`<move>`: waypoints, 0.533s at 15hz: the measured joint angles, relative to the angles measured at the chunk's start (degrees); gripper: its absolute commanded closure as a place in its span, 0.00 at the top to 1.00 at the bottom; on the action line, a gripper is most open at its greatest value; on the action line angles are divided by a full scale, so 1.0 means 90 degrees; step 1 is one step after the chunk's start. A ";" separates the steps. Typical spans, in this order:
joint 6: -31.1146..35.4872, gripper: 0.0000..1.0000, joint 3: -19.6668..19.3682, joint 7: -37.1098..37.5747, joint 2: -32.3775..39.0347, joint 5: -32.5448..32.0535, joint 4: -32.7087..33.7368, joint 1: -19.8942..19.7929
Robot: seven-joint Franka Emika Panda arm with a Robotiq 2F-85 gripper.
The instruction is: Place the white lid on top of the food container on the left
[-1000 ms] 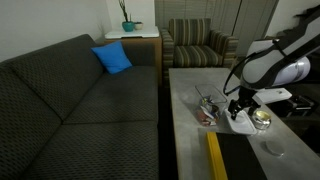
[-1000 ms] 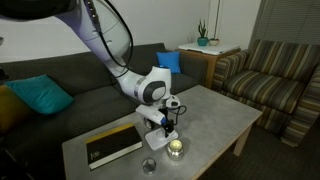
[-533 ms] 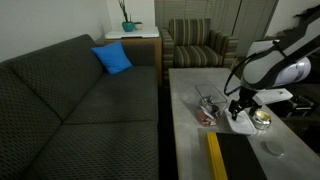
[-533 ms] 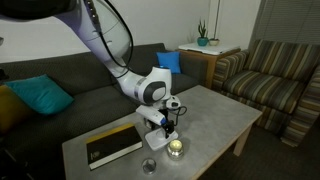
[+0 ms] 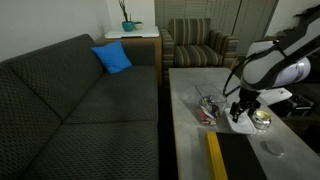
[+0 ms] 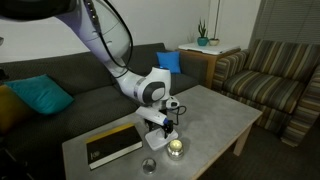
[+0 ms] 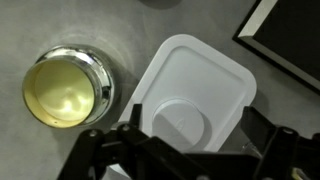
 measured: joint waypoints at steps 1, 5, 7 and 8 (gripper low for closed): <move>0.0006 1.00 -0.0001 0.0002 0.0000 0.0000 0.0000 0.0007; 0.0009 1.00 -0.0002 0.0049 0.0000 0.0000 0.0000 0.0056; 0.0009 1.00 -0.0010 0.0188 0.0000 0.0003 0.0000 0.0055; 0.0007 1.00 -0.0021 0.0306 0.0000 0.0003 -0.0001 0.0053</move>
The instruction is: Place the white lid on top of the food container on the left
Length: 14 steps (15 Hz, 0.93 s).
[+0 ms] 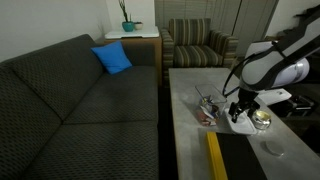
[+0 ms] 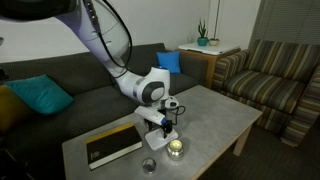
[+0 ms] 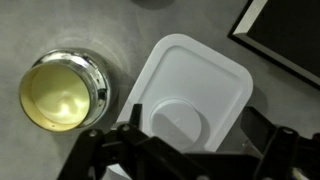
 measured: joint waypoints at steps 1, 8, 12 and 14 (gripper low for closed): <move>-0.0003 1.00 -0.0019 0.0130 0.0000 0.0001 -0.0004 0.0001; -0.0507 1.00 -0.0115 0.0726 0.0004 0.0024 -0.0019 0.0001; -0.0693 1.00 -0.0062 0.0728 0.0004 0.0045 -0.0019 -0.0031; -0.0692 1.00 -0.0063 0.0728 0.0003 0.0044 -0.0016 -0.0029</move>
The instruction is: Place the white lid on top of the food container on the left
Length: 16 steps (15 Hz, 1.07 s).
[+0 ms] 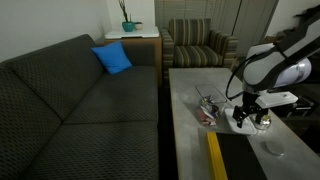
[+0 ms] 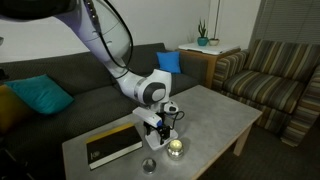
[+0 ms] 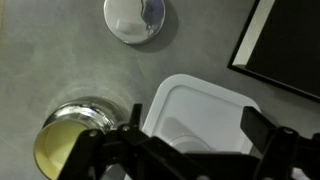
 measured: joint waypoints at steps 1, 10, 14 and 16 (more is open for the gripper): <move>0.0052 1.00 -0.0008 0.0000 0.0000 -0.0013 -0.0007 0.0015; 0.2403 1.00 -0.0118 0.0538 0.0008 -0.0003 -0.0520 0.0134; 0.2488 1.00 -0.0217 0.0768 0.0008 0.0008 -0.0534 0.0135; 0.2400 1.00 -0.0217 0.0826 0.0009 0.0009 -0.0573 0.0154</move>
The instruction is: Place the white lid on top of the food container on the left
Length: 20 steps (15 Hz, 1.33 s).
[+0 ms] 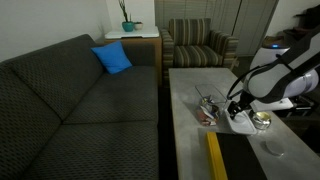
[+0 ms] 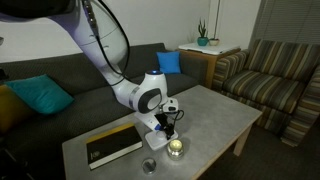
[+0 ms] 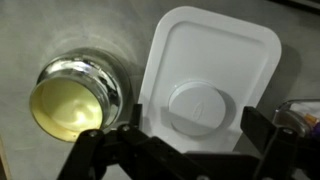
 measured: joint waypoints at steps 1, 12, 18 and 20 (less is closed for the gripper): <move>-0.0093 1.00 0.0000 0.0034 0.0001 0.0002 -0.0022 0.0021; -0.0404 1.00 -0.0044 0.0633 0.0002 0.0134 -0.0134 0.0105; -0.0404 1.00 -0.0059 0.0810 -0.0012 0.0374 -0.0075 0.0103; -0.0403 1.00 -0.0060 0.0812 -0.0018 0.0428 -0.0001 0.0093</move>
